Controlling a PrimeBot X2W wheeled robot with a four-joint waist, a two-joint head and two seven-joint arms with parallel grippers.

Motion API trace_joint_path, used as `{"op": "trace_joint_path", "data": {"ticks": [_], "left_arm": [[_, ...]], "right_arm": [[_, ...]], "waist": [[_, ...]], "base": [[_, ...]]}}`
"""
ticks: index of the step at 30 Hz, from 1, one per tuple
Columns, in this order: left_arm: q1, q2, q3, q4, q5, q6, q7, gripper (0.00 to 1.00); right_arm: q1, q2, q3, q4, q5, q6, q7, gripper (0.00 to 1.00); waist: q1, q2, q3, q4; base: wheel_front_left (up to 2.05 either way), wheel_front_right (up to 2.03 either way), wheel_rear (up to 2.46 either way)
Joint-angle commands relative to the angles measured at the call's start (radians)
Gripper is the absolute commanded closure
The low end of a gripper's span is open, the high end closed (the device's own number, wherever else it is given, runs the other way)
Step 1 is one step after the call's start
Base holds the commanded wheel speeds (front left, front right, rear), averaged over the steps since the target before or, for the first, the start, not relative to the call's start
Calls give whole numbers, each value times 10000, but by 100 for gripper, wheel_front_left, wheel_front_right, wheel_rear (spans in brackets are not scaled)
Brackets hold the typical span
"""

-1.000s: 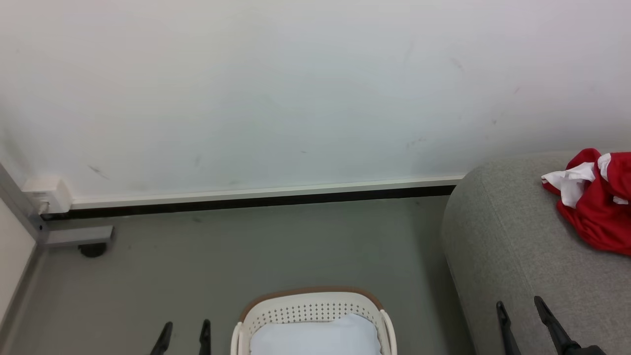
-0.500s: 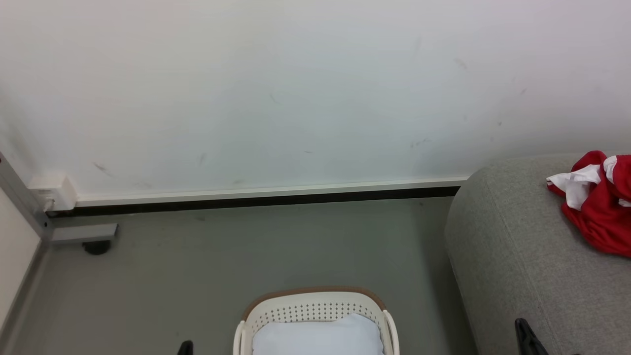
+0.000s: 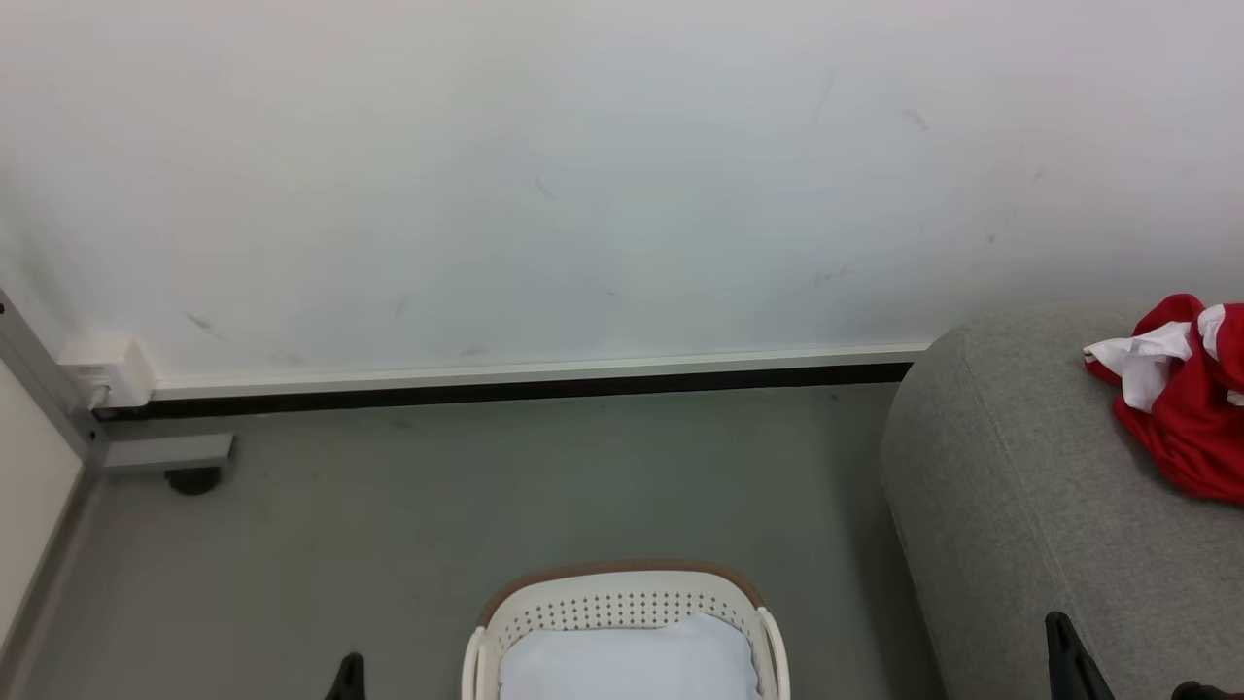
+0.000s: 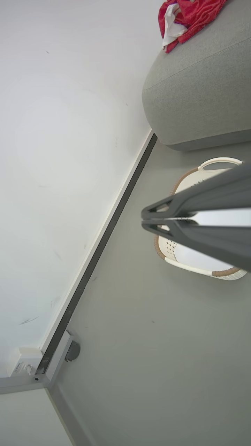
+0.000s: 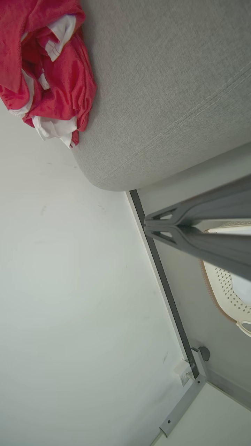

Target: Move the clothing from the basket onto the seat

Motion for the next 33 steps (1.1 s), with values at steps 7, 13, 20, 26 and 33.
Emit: {"op": "trace_joint_path", "data": {"ticks": [7,13,20,26,33], "left_arm": [[-469,-77,411,-70,-1273,-303,336,100],[-600,-159,637,-51,-2042,-494,565,100],[-743,-254,887,-25,-2878,-701,809,100],[-869,-327,1087,-4,-3540,-865,1011,100],[-993,-405,1312,23,-4259,-1052,1225,100]], "right_arm": [[-457,-79,-169,-213,1436,-5,343,100],[-567,-86,-250,-246,2342,-7,567,100],[-681,-94,-345,-279,3332,-8,817,100],[-764,-100,-420,-305,4124,-9,1022,100],[-871,-107,-498,-335,5004,-10,1242,100]], "waist": [[0,-1,48,30],[0,-1,86,53],[0,-1,130,79],[0,-1,167,102],[0,-1,211,129]], "base": [[0,0,0],[0,0,0],[0,0,0],[0,0,0],[0,0,0]]}}
